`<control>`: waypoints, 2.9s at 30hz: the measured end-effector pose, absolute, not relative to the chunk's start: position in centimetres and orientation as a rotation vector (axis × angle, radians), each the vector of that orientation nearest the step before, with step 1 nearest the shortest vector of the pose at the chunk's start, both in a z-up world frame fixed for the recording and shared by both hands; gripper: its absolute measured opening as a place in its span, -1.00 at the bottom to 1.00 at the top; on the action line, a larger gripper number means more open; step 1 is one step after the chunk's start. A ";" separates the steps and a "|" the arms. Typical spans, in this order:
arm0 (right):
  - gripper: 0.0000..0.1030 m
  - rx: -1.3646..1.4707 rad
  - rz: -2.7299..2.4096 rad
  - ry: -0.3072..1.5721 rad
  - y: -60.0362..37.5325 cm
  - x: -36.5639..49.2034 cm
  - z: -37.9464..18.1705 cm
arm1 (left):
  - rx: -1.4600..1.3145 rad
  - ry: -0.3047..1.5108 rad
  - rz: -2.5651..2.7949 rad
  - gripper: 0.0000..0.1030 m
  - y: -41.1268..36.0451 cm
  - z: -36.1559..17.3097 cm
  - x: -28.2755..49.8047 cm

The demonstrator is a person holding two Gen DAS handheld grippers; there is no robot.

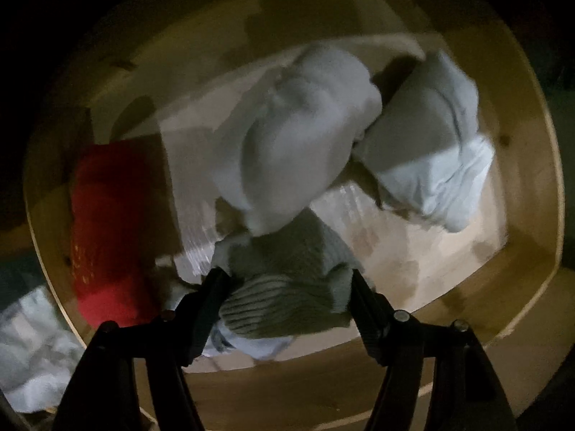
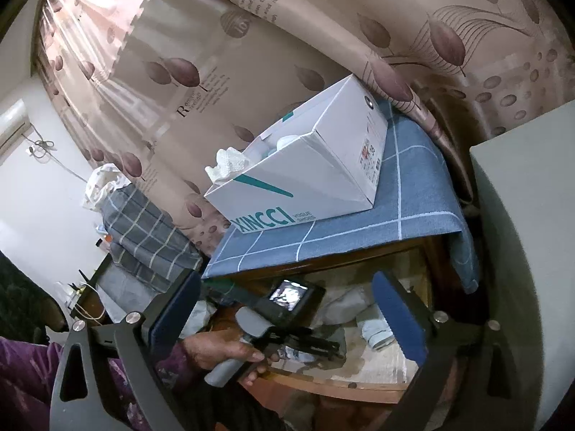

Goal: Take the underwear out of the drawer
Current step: 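Close the left gripper on the grey knit sock and lift it, then carry the grey knit sock with the left gripper over the white box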

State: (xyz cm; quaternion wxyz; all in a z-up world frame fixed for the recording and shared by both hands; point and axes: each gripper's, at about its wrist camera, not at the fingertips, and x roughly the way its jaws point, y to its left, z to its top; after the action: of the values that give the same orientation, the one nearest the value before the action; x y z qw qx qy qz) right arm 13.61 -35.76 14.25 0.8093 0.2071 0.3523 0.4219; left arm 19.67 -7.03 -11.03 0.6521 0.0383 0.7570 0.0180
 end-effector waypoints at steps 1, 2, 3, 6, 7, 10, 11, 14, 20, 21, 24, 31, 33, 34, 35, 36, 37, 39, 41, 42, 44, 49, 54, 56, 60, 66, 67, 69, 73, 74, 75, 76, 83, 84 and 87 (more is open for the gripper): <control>0.87 0.444 0.902 0.755 -35.7 13.6 14.2 | 0.104 1.720 0.037 0.36 -7.1 -11.2 19.8; 0.87 0.443 0.901 0.758 -35.7 13.6 14.2 | 0.122 1.718 0.027 0.36 -7.3 -11.2 19.9; 0.87 0.443 0.900 0.758 -35.7 13.6 14.2 | 0.130 1.715 0.019 0.36 -7.2 -11.4 19.7; 0.88 0.443 0.898 0.761 -35.7 13.6 14.1 | 0.159 1.699 -0.008 0.16 -7.3 -11.2 19.8; 0.88 0.443 0.896 0.763 -35.7 13.7 14.0 | 0.181 1.688 -0.014 0.00 -7.3 -11.0 19.6; 0.88 0.449 0.886 0.766 -35.8 13.8 13.9 | 0.197 1.649 -0.035 -0.30 -8.3 -9.6 19.0; 0.88 0.453 0.879 0.767 -35.9 13.9 13.8 | 0.205 1.631 -0.045 -0.34 -8.6 -9.1 18.6; 0.90 0.471 0.846 0.779 -36.2 14.2 13.5 | 0.236 1.563 -0.062 -0.56 -9.1 -7.5 17.5; 0.90 0.515 0.808 0.803 -36.9 14.9 13.0 | 0.184 1.396 -0.065 -0.77 -9.5 -2.7 15.0; 0.91 0.520 0.800 0.805 -37.1 15.0 12.9 | 0.164 1.374 -0.064 -0.77 -9.3 -2.1 14.6; 0.91 0.532 0.788 0.810 -37.3 15.2 12.7 | 0.129 1.314 -0.041 -0.77 -8.7 -0.8 12.8; 0.91 0.511 0.770 0.812 -37.0 15.3 12.8 | 0.016 1.151 -0.018 -0.77 -8.0 4.7 9.5; 0.91 0.490 0.766 0.815 -36.7 15.2 12.8 | -0.008 1.119 -0.018 -0.78 -7.9 6.2 8.6; 0.91 0.480 0.764 0.815 -36.6 15.2 12.9 | -0.025 1.102 -0.021 -0.78 -7.8 6.9 8.2; 0.91 0.469 0.761 0.815 -36.4 15.1 12.9 | -0.038 1.090 -0.022 -0.78 -7.5 7.5 7.9; 0.91 0.458 0.760 0.815 -36.3 15.0 12.9 | -0.059 1.073 -0.026 -0.77 -7.4 8.5 7.4; 0.91 0.449 0.760 0.814 -36.2 14.9 12.9 | -0.070 1.062 -0.029 -0.78 -7.4 9.0 7.1; 0.91 0.436 0.756 0.815 -36.0 14.9 13.0 | -0.083 1.030 -0.037 -0.78 -7.5 10.6 6.3; 0.91 0.429 0.755 0.818 -35.9 14.9 12.9 | -0.088 1.005 -0.046 -0.78 -7.7 12.1 5.7; 0.91 0.427 0.754 0.818 -35.9 14.9 12.9 | -0.092 0.990 -0.053 -0.78 -7.7 12.8 5.4; 0.91 0.425 0.751 0.820 -35.9 14.9 12.9 | -0.096 0.952 -0.060 -0.78 -7.9 14.9 4.8; 0.91 0.420 0.745 0.825 -35.8 14.9 12.8 | -0.102 0.868 -0.084 -0.78 -7.8 19.5 4.2; 0.91 0.403 0.745 0.825 -35.6 14.9 12.9 | -0.084 0.776 -0.094 -0.78 -8.1 24.8 4.8; 0.91 0.397 0.746 0.825 -35.5 14.8 12.9 | -0.074 0.740 -0.090 -0.77 -8.1 26.6 5.5; 0.91 0.391 0.749 0.823 -35.4 14.7 12.9 | -0.034 0.673 -0.074 -0.77 -8.4 30.2 7.5; 0.91 0.399 0.754 0.823 -35.5 14.8 12.9 | -0.009 0.636 -0.062 -0.77 -8.6 32.6 12.5; 0.91 0.401 0.755 0.822 -35.5 14.8 12.9 | -0.006 0.640 -0.060 -0.77 -8.8 32.5 13.7; 0.91 0.403 0.758 0.821 -35.5 14.8 12.9 | 0.008 0.644 -0.049 -0.77 -9.0 32.3 15.6; 0.91 0.407 0.763 0.822 -35.5 14.8 12.9 | 0.053 0.656 -0.041 -0.77 -9.8 31.2 19.8; 0.91 0.409 0.765 0.822 -35.5 14.8 12.9 | 0.060 0.661 -0.041 -0.77 -10.0 30.8 20.6; 0.91 0.411 0.766 0.822 -35.6 14.8 12.9 | 0.067 0.671 -0.040 -0.77 -10.1 30.3 21.5; 0.91 0.413 0.768 0.822 -35.6 14.8 12.9 | 0.068 0.682 -0.041 -0.77 -10.3 29.8 22.7; 0.91 0.431 0.778 0.823 -35.7 14.8 12.9 | 0.110 0.728 -0.042 -0.77 -11.6 26.7 26.7; 0.91 0.432 0.780 0.823 -35.7 14.8 12.9 | 0.112 0.734 -0.044 -0.77 -11.8 26.4 27.1; 0.91 0.432 0.783 0.825 -35.6 14.8 12.9 | 0.118 0.755 -0.047 -0.76 -12.5 25.4 28.3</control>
State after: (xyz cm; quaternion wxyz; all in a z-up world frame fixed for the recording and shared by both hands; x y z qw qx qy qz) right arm 14.81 -35.64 12.92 0.8206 0.2030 0.3873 0.3680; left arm 28.25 -12.47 25.45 0.9276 0.0577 0.3684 -0.0230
